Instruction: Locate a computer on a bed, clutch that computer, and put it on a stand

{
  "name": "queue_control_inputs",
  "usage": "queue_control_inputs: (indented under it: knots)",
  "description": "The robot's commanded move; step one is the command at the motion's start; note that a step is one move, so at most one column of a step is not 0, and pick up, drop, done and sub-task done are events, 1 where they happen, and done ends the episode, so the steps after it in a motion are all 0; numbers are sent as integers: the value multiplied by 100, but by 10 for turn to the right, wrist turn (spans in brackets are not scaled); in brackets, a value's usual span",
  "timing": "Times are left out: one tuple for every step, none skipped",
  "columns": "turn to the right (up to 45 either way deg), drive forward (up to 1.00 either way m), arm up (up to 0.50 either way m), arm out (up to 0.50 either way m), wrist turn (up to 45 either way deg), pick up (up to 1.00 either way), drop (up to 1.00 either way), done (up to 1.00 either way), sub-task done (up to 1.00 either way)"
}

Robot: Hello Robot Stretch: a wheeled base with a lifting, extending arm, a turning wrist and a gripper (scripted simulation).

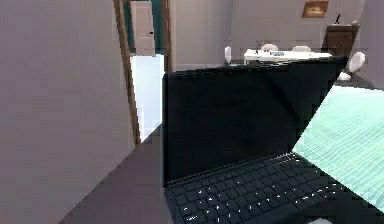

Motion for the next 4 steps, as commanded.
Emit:
queue_control_inputs:
  knots:
    - [-30,0,0,0,0,0,0,0,0]
    - [-450,0,0,0,0,0,0,0,0]
    - [-210,0,0,0,0,0,0,0,0]
    - [0,15,0,0,0,0,0,0,0]
